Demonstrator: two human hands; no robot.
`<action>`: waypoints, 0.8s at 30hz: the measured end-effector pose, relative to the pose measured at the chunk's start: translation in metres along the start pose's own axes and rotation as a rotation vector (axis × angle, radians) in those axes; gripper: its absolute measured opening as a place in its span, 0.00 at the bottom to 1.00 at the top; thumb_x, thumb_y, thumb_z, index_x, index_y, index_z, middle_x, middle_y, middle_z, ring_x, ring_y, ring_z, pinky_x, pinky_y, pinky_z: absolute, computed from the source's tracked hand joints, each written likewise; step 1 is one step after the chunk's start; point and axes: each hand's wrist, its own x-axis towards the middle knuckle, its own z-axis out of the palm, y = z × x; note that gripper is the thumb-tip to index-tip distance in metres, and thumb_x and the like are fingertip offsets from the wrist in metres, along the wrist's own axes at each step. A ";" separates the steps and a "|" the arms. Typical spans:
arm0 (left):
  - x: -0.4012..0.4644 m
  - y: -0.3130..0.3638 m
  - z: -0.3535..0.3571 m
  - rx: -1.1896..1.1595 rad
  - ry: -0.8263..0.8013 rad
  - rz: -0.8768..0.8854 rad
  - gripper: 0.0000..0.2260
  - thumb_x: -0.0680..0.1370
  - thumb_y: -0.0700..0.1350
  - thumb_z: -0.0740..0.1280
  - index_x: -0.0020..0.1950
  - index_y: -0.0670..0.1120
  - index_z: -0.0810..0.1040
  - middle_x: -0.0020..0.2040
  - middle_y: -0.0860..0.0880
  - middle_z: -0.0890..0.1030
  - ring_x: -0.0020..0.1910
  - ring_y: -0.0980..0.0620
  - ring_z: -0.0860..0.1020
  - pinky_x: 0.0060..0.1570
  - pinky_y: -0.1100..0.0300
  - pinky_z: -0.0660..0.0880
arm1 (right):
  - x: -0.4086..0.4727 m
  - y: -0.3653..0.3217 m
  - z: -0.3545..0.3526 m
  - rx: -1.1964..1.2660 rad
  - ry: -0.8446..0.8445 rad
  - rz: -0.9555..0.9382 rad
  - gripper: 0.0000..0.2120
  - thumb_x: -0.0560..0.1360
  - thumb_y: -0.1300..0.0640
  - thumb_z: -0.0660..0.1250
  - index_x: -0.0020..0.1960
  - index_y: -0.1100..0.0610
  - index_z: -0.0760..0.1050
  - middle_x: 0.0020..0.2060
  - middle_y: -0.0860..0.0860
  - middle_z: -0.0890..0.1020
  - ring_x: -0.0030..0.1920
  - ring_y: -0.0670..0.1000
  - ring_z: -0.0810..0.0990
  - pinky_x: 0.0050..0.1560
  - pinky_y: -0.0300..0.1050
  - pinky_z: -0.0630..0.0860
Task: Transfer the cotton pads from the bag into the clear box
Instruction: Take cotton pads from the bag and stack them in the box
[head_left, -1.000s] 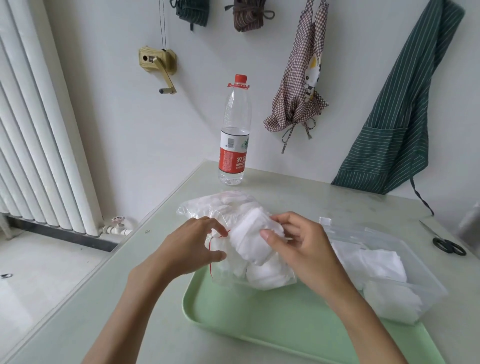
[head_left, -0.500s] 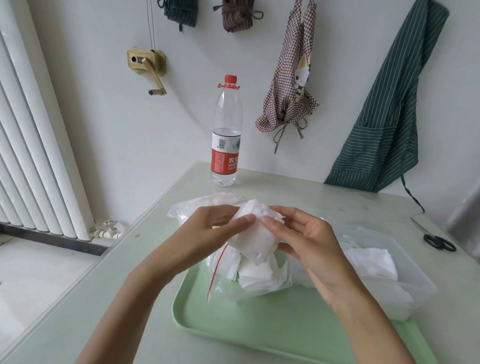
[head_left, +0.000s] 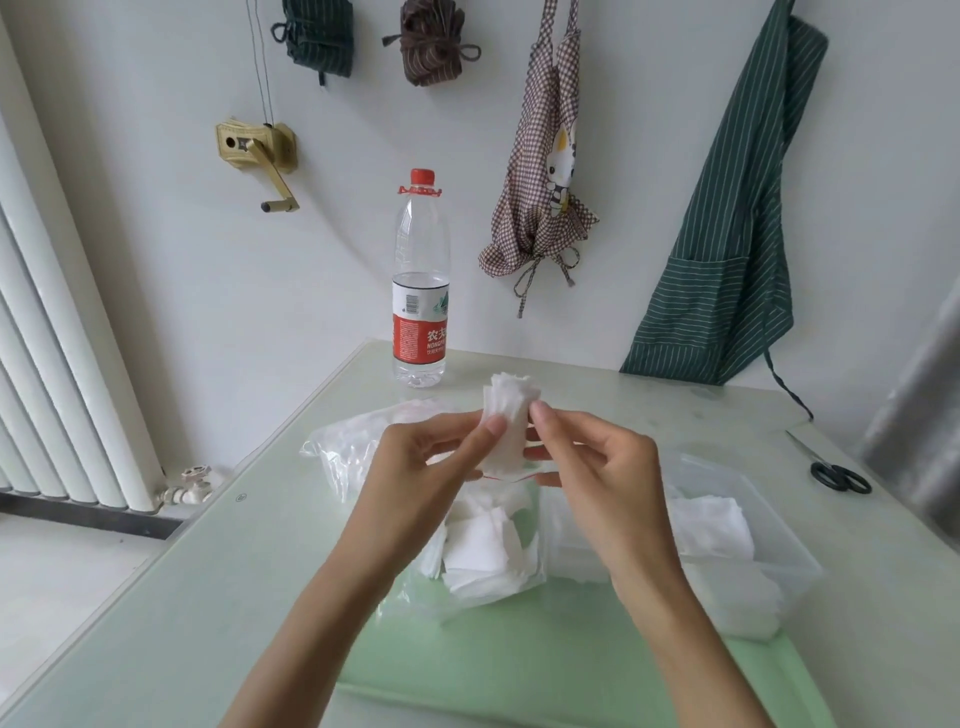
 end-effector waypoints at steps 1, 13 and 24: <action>0.002 0.001 0.004 -0.015 -0.007 -0.014 0.07 0.76 0.48 0.65 0.47 0.54 0.84 0.45 0.55 0.85 0.48 0.59 0.82 0.48 0.65 0.78 | 0.001 -0.002 -0.003 0.008 -0.013 0.019 0.13 0.70 0.47 0.69 0.48 0.54 0.83 0.39 0.46 0.86 0.42 0.44 0.84 0.40 0.39 0.80; 0.021 -0.002 0.051 0.102 -0.004 0.096 0.10 0.79 0.45 0.63 0.44 0.56 0.82 0.40 0.57 0.85 0.41 0.65 0.81 0.37 0.75 0.72 | 0.020 0.008 -0.042 -0.114 0.089 0.095 0.10 0.74 0.56 0.68 0.34 0.53 0.79 0.28 0.46 0.81 0.32 0.47 0.79 0.41 0.46 0.77; 0.025 -0.022 0.058 0.521 0.245 0.221 0.17 0.74 0.60 0.62 0.38 0.47 0.77 0.34 0.51 0.81 0.40 0.50 0.80 0.43 0.51 0.76 | 0.019 0.015 -0.037 -0.058 0.047 0.099 0.06 0.72 0.62 0.68 0.39 0.54 0.82 0.33 0.48 0.84 0.37 0.44 0.81 0.44 0.43 0.78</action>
